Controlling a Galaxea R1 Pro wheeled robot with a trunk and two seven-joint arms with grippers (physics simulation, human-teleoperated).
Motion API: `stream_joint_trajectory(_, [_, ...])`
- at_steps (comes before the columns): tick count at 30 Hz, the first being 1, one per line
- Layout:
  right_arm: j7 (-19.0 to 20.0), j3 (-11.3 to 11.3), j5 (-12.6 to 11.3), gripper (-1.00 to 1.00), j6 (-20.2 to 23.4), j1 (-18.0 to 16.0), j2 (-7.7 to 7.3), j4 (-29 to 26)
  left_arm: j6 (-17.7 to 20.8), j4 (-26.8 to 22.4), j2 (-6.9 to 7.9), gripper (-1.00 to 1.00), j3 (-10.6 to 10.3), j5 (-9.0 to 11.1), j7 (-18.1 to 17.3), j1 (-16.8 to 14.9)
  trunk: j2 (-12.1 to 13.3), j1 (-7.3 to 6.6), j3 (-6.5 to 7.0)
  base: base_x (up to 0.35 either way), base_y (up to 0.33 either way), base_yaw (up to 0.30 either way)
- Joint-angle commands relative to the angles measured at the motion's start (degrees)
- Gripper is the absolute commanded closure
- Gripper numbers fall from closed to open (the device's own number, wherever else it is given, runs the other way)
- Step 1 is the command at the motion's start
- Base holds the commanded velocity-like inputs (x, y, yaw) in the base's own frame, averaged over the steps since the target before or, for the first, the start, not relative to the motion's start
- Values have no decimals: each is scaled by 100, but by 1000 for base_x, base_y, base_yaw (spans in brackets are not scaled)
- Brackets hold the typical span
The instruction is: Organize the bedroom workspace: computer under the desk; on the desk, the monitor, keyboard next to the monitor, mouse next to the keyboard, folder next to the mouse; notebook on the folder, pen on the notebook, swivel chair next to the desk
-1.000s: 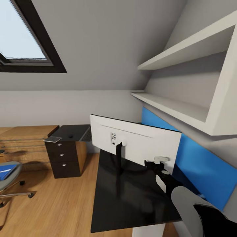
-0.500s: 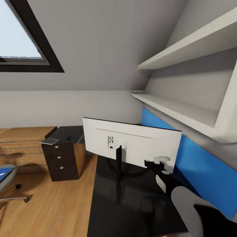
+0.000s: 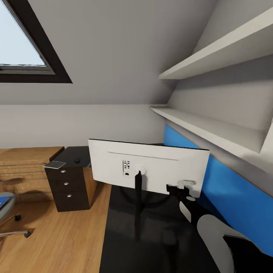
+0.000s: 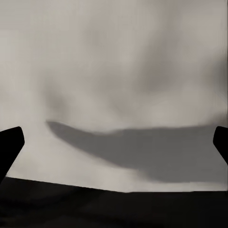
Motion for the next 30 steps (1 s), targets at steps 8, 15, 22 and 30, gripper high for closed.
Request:
stream_joint_trajectory(8, [-9, -28, 32, -100, -19, -8, 5, 6, -16, -12, 6, -100, -44, 29, 43, 2, -5, 4, -7, 92, 0, 0])
stream_joint_trajectory(15, [-10, -28, 32, -100, -19, -7, 5, 6, -17, -12, -1, -100, -48, 28, 43, 2, -5, 4, -7, 83, 0, 0])
stream_joint_trajectory(22, [-10, -28, 32, -100, -19, -6, 5, 6, -16, -12, -2, -100, -46, 28, 43, 2, -5, 4, -7, -75, 0, 0])
stream_joint_trajectory(30, [-9, -28, 32, -100, -19, -8, 5, 6, -16, -12, -2, -100, -48, 28, 43, 2, -5, 4, -7, -300, 0, 0])
